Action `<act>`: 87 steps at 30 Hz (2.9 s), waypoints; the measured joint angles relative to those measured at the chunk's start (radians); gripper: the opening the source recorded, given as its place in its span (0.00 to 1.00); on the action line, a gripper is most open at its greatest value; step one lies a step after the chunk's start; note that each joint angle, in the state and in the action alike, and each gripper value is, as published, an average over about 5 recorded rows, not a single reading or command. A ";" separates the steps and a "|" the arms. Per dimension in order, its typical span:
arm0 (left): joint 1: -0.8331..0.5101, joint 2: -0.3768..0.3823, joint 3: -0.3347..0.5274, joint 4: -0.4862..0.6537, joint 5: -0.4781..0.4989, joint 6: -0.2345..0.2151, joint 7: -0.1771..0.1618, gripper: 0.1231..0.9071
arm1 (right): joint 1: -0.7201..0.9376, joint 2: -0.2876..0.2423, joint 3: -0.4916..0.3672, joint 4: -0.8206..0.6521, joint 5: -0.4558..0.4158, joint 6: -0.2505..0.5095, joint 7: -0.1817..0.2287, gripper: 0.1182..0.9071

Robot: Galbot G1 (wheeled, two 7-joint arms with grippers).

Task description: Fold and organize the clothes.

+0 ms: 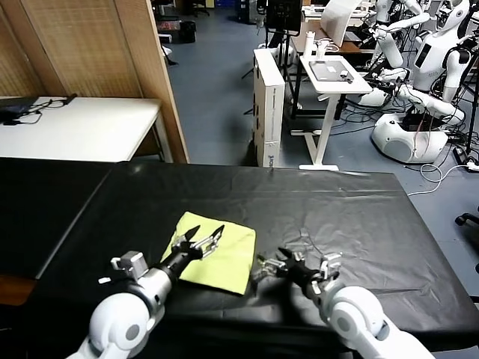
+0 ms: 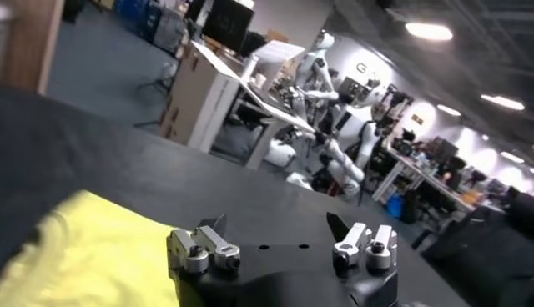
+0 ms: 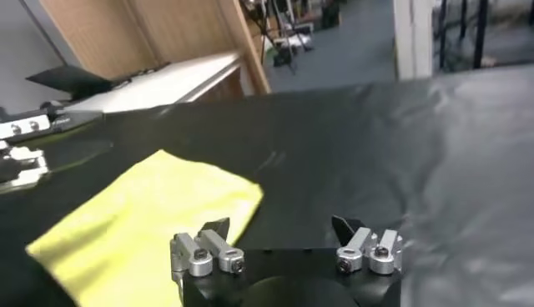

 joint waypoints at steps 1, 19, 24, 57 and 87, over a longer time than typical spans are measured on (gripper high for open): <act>0.002 0.000 -0.002 0.000 0.002 -0.002 0.000 1.00 | 0.003 0.004 -0.007 -0.002 0.000 -0.001 0.001 1.00; 0.029 -0.004 -0.037 -0.005 0.018 -0.016 -0.002 1.00 | 0.015 0.013 -0.021 -0.008 -0.030 -0.017 0.010 0.07; 0.033 -0.001 -0.055 0.000 0.021 -0.021 -0.002 1.00 | 0.008 -0.011 0.030 0.017 -0.067 -0.080 0.031 0.03; 0.083 0.065 -0.067 0.027 0.141 -0.271 0.034 1.00 | -0.131 -0.181 0.346 0.103 -0.267 0.020 -0.065 1.00; 0.618 -0.024 -0.384 -0.128 0.299 -0.366 0.046 1.00 | -0.916 0.083 0.627 0.335 -0.697 0.641 0.006 1.00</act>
